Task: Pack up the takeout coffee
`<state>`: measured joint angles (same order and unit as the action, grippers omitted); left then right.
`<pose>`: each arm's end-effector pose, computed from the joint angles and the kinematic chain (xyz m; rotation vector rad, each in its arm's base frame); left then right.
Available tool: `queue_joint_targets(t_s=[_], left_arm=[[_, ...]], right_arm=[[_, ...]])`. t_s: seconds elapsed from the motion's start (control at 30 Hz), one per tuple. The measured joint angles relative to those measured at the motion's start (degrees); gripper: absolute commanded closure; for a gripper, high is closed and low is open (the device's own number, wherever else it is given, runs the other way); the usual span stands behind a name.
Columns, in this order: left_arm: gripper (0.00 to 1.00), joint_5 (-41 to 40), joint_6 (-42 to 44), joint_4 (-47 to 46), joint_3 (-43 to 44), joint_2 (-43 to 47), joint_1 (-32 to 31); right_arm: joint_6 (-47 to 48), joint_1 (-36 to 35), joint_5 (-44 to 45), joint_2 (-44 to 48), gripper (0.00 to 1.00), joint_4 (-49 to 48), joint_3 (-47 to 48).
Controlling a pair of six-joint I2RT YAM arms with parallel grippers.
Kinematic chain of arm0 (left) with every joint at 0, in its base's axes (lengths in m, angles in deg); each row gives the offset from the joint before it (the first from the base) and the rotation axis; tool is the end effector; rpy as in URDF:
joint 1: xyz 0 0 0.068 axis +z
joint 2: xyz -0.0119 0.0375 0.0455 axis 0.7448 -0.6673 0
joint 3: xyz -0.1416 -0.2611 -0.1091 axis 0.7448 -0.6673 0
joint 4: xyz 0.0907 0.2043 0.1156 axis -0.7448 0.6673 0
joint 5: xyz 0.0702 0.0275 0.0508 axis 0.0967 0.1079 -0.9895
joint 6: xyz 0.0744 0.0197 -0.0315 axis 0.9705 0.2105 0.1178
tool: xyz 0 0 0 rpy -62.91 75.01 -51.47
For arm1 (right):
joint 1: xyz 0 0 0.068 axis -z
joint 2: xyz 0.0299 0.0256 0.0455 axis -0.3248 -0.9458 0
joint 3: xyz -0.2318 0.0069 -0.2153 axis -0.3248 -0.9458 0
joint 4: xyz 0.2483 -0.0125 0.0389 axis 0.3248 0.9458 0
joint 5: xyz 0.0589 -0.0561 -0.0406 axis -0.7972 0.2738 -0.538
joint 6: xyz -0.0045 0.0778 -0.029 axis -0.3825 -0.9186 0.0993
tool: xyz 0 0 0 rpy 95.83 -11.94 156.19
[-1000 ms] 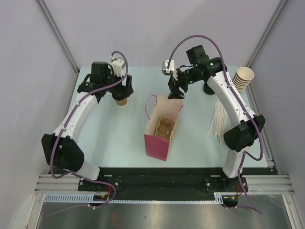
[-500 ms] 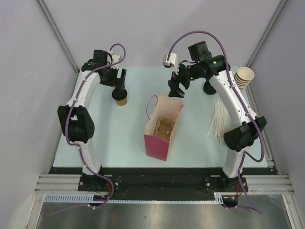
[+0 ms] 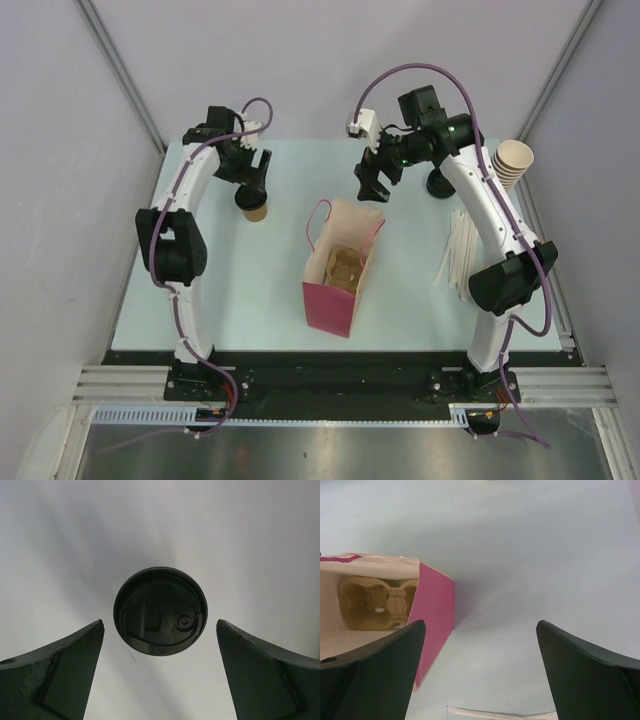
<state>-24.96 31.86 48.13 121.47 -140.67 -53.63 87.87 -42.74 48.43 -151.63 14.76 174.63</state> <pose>0.4846 -0.0601 0.2957 0.4937 2.5366 -0.1898 0.3534 0.2011 0.4361 -1.4849 1.7629 0.5641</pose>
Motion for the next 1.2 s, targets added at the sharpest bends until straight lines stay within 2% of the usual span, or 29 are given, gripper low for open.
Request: queue_joint_targets(t_s=[0.87,1.2], left_arm=[[0.05,0.0,1.5,0.8,2.2,-3.9,0.0],[0.12,0.2,1.5,0.6,0.6,-4.6,0.2]], right_arm=[[0.4,2.5,0.5,-3.7,0.01,2.9,5.7],[0.7,2.6,0.5,-3.8,0.01,3.5,5.9]])
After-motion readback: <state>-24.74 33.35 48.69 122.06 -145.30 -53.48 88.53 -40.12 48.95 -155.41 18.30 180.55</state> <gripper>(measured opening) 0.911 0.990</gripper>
